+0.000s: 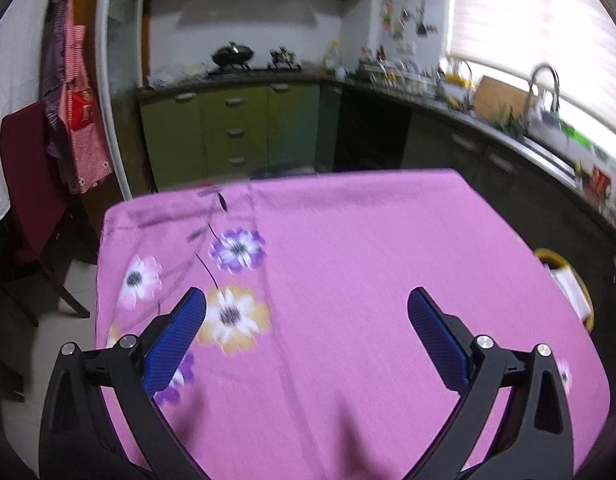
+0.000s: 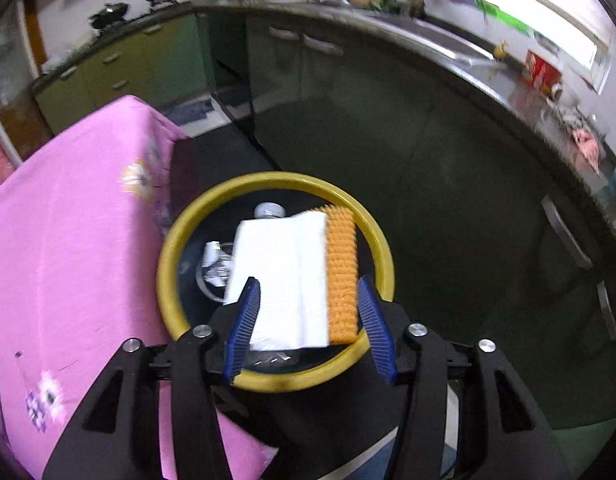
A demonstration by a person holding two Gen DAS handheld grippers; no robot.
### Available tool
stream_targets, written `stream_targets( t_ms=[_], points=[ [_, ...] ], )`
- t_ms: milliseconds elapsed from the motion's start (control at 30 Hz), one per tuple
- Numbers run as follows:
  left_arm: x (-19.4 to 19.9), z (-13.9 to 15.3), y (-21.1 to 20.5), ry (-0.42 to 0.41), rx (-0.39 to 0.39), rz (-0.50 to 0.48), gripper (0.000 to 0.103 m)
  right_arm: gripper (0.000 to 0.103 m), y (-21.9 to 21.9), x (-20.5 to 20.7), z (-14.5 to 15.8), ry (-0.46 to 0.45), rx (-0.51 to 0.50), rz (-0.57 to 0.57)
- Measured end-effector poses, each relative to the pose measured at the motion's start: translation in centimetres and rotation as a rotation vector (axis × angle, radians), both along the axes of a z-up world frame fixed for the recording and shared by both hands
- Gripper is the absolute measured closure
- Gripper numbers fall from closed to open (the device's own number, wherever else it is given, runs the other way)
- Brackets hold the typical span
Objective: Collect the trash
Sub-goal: 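Carry the napkin over the bin and release it with the right gripper, then grasp the white-and-blue sachet with the left gripper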
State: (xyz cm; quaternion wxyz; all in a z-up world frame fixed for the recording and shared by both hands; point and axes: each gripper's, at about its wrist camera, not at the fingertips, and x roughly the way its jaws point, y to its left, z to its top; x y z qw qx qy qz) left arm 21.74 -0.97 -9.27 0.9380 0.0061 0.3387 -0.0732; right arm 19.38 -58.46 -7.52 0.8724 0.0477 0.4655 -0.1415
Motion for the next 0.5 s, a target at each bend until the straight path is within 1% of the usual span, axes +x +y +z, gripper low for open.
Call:
stream_targets(
  t_ms=[100,133,200,233,300,333,433,500],
  points=[
    [-1.4,0.0,-1.2,0.092,0.001,-0.034,0.007,0.05,1.8,-0.8,0.7,-0.028,0.004,0.05],
    [-2.1,-0.1,-1.8,0.136,0.004,-0.053,0.007,0.05,2.5,-1.1,0.9,-0.039,0.011,0.068],
    [-3.5,-0.4,-3.3,0.2,0.032,-0.1,0.007,0.049,3.8,-1.1,1.0,-0.048,0.024,0.096],
    [-4.0,-0.6,-3.8,0.219,0.047,-0.114,0.007,0.049,4.4,-1.1,1.0,-0.05,0.033,0.112],
    [-5.4,-1.3,-5.4,0.274,0.087,-0.154,0.007,0.049,5.3,-1.0,0.9,-0.056,0.045,0.138],
    [-6.0,-1.7,-5.9,0.3,0.093,-0.17,0.007,0.049,5.8,-1.0,0.8,-0.058,0.048,0.149],
    [-7.5,-3.2,-7.0,0.398,0.096,-0.206,0.007,0.047,6.6,-1.1,0.5,-0.064,0.061,0.181],
    [-8.2,-3.9,-7.3,0.437,0.091,-0.211,0.007,0.047,7.1,-1.3,0.4,-0.065,0.069,0.198]
  ],
)
